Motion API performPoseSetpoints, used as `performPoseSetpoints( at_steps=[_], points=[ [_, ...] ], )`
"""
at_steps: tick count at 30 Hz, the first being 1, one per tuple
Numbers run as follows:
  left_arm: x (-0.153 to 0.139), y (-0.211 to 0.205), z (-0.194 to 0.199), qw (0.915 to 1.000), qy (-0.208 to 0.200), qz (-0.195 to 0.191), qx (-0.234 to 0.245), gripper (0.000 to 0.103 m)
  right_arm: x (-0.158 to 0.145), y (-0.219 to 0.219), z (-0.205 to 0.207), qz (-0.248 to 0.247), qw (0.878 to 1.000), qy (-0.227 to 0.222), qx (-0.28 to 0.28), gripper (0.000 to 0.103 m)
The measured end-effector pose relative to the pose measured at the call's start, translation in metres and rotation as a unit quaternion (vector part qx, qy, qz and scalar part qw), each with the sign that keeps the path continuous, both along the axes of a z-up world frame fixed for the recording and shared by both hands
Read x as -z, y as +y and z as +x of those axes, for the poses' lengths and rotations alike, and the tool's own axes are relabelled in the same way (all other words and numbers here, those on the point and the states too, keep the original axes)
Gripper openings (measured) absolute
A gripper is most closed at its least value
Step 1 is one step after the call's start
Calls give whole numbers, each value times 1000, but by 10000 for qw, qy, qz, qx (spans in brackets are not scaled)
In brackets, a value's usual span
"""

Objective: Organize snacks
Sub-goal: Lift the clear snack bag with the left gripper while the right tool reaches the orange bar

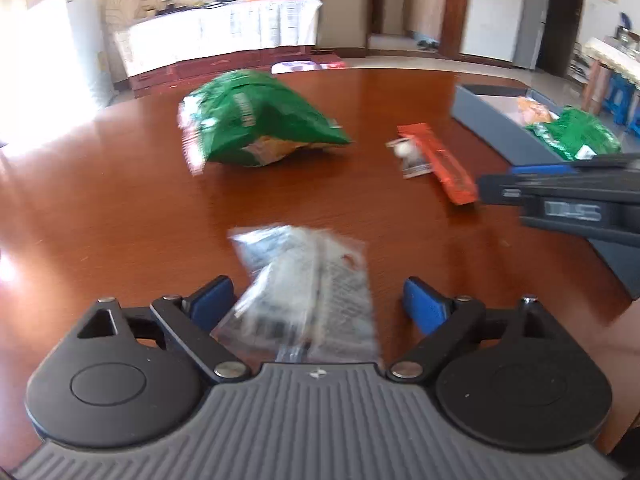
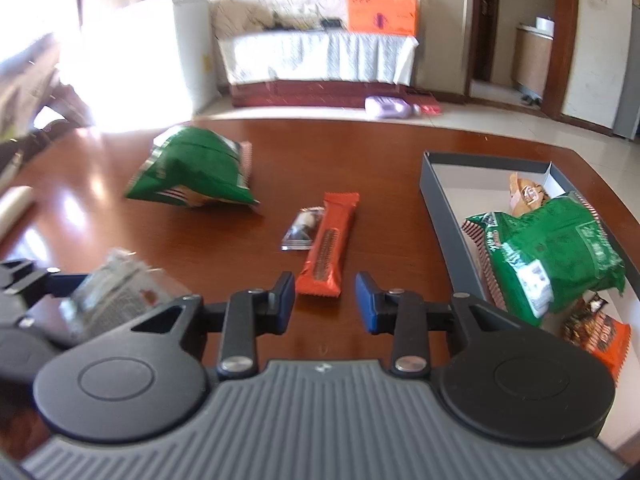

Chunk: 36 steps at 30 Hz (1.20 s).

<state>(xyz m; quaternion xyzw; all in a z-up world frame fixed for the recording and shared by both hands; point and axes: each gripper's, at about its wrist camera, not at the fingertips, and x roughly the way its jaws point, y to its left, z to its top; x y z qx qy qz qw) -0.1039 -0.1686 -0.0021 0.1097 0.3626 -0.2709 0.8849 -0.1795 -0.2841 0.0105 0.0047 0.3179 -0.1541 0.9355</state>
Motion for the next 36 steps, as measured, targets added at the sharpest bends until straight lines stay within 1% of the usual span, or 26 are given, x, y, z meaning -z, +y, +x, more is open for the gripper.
performPoseSetpoints(
  at_steps=[4, 7, 10, 14, 16, 18, 19, 20, 21, 23, 24, 25, 26, 27, 29, 30, 32, 34, 36],
  points=[
    [5, -8, 1, 9999, -29, -24, 120, 94, 10, -5, 22, -157, 9995, 159, 206, 37],
    [3, -6, 5, 10000, -4, -81, 57, 95, 14, -13, 34, -77, 9992, 143, 354, 37],
    [2, -3, 8, 9999, 33, -136, -26, 95, 13, -17, 45, 156, 9992, 100, 356, 37],
    [0, 0, 10, 9996, 114, -217, -115, 96, 15, -17, 56, 166, 9991, 125, 368, 37],
    [0, 1, 10, 9995, 135, -237, -144, 97, 15, -23, 61, 333, 9983, 115, 463, 38],
    [-1, 0, 10, 9995, 150, -227, -154, 98, 11, -32, 65, 683, 9957, 31, 629, 39],
    [-1, 0, 10, 9995, 156, -222, -157, 98, 10, -37, 67, 856, 9937, -29, 730, 41],
    [-2, -1, 10, 9995, 159, -222, -158, 98, 9, -41, 70, 974, 9915, -18, 860, 46],
    [-2, -1, 10, 9995, 163, -228, -157, 98, 9, -44, 72, 991, 9906, -41, 943, 49],
    [-2, 0, 11, 9994, 173, -242, -166, 99, 9, -44, 81, 841, 9912, 41, 1020, 50],
    [-2, 0, 11, 9994, 177, -249, -166, 99, 9, -42, 85, 721, 9929, 110, 935, 52],
    [-2, 0, 12, 9994, 179, -256, -166, 99, 11, -38, 88, 504, 9954, 217, 788, 52],
    [-2, 0, 12, 9994, 181, -255, -169, 99, 13, -34, 89, 239, 9974, 329, 598, 52],
    [-2, 0, 13, 9994, 181, -251, -169, 100, 15, -30, 86, 89, 9984, 336, 446, 48],
    [-1, 0, 15, 9994, 176, -226, -197, 101, 14, -29, 73, 132, 9990, 284, 310, 47],
    [-1, 0, 15, 9994, 169, -219, -207, 101, 14, -26, 66, 94, 9993, 302, 212, 42],
    [0, 0, 14, 9994, 133, -188, -255, 101, 13, -18, 46, 79, 9993, 360, -62, 38],
    [2, -1, 12, 9996, 68, -120, -266, 103, 12, -7, 24, 24, 9986, 411, -323, 37],
    [4, -4, 7, 9998, -48, 55, -208, 103, 10, -1, 5, 82, 9982, 425, -421, 37]
  ],
)
